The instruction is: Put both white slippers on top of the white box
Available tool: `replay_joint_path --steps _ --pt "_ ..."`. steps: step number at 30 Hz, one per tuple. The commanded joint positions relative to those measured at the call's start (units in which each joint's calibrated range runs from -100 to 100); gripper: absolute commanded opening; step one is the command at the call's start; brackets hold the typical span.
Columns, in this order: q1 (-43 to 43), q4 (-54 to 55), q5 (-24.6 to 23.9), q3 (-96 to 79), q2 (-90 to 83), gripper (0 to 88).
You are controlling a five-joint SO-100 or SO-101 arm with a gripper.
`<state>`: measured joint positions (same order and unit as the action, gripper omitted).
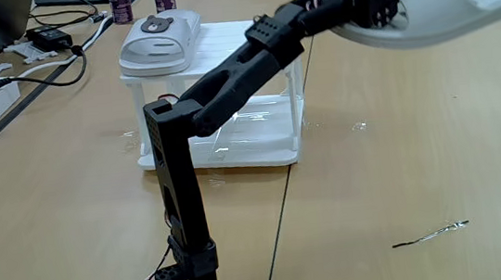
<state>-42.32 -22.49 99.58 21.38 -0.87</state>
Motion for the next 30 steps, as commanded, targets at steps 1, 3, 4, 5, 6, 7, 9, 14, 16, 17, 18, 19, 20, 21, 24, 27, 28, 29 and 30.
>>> replay_joint_path --steps 1,3,4,5,6,7,9,14,16,17,18,19,20,21,24,27,28,29,30 --pt "0.5 -4.8 0.4 12.8 -8.3 0.8" --pt "3.6 -4.8 0.4 12.5 -8.0 0.8" --pt "5.4 -4.8 0.4 11.8 -8.0 0.8" --pt "8.3 -4.8 0.4 11.0 -8.0 0.8" --pt "10.5 -4.8 0.4 11.0 -8.0 0.8" --pt "12.6 -4.8 0.4 10.6 -8.0 0.8" --pt "17.2 -4.8 0.4 9.4 -8.0 0.8" --pt "27.5 -4.7 0.4 6.7 -8.0 0.8" --pt "31.5 -4.7 0.4 6.2 -8.0 0.8" --pt "33.4 -4.7 0.4 5.4 -8.0 0.8" --pt "35.2 -4.7 0.4 4.6 -8.0 0.8" --pt "36.9 -4.7 0.4 4.1 -8.0 0.8" --pt "38.5 -4.7 0.4 3.5 -8.0 0.8" --pt "40.5 -4.6 0.4 2.8 -8.0 0.8" --pt "43.6 -4.6 0.4 1.4 -8.0 0.8" --pt "45.4 -4.5 0.4 -0.1 -7.9 0.8" --pt "46.1 -4.4 0.4 -0.4 -7.3 0.8" --pt "46.5 -4.1 0.4 0.2 -5.5 0.8" --pt "46.5 -4.1 0.4 1.3 -4.0 0.8"
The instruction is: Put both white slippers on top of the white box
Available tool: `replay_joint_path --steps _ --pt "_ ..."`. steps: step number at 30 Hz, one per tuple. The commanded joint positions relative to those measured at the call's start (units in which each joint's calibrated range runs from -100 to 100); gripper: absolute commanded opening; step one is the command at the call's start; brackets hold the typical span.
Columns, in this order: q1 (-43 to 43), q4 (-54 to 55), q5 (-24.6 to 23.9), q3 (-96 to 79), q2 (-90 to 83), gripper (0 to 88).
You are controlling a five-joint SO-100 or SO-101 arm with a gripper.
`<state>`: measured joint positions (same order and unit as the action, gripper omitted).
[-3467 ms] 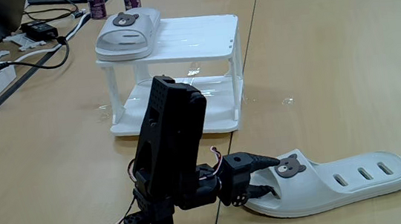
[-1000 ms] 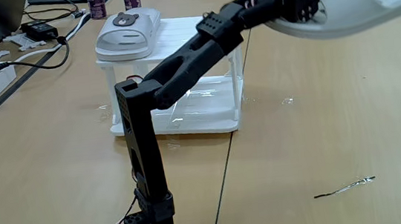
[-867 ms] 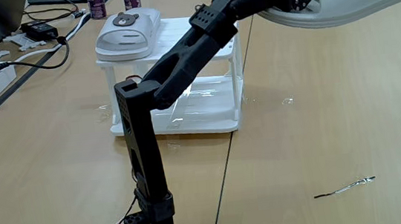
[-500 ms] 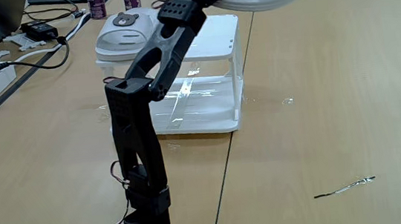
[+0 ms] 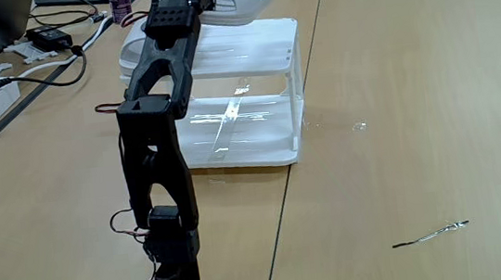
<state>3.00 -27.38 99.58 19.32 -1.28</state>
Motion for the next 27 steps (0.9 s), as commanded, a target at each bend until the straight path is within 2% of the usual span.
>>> replay_joint_path --steps 1,27 --pt "1.4 0.8 0.4 4.9 -2.0 0.8" --pt "-0.4 0.9 0.4 54.1 40.3 0.8"
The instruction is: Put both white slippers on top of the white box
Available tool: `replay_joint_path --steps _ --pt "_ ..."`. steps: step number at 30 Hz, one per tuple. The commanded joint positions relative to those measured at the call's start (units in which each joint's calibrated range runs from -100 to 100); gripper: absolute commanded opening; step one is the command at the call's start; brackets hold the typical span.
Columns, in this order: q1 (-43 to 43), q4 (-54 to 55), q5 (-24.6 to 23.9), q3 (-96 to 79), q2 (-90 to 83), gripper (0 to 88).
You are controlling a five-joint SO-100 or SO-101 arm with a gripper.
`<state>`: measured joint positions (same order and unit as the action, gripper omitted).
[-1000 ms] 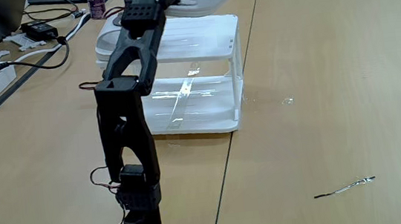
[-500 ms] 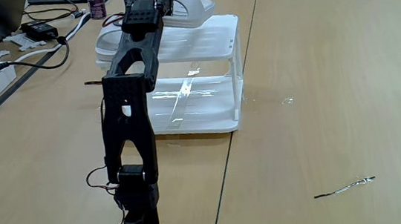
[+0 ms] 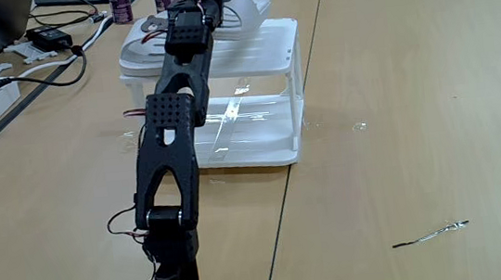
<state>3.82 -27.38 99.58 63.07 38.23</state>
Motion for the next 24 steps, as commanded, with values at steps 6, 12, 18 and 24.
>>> replay_joint_path --steps 6,12,18,24 --pt "-1.5 0.9 0.4 17.8 7.3 0.8" --pt "-1.3 1.0 0.4 19.7 9.4 1.4" --pt "-1.3 0.7 0.4 19.1 9.4 19.7" --pt "-1.4 -1.9 0.4 18.6 8.7 28.1"
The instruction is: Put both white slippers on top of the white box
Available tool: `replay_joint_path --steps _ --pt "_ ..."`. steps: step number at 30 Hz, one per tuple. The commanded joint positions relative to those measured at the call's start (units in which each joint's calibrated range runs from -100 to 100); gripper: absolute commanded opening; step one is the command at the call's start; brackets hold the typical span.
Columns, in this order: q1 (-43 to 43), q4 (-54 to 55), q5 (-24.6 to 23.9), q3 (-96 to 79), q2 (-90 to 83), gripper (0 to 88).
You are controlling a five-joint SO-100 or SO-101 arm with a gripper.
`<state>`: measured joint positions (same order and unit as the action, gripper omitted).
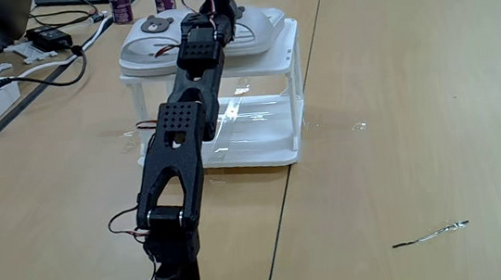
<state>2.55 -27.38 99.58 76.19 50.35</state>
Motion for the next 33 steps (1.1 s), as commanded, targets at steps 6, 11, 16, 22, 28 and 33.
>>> replay_joint_path --steps 6,11,16,22,28,33 --pt "0.2 -8.3 0.4 2.4 -8.1 28.5" --pt "0.2 -9.6 0.4 -5.3 -14.9 28.5" --pt "0.0 -9.6 0.4 -16.1 -23.0 28.4" --pt "0.2 -9.5 0.4 -31.7 -32.2 28.0" --pt "0.2 -8.9 0.4 -44.3 -42.0 27.9" --pt "0.2 -8.9 0.4 -55.0 -51.6 27.9"
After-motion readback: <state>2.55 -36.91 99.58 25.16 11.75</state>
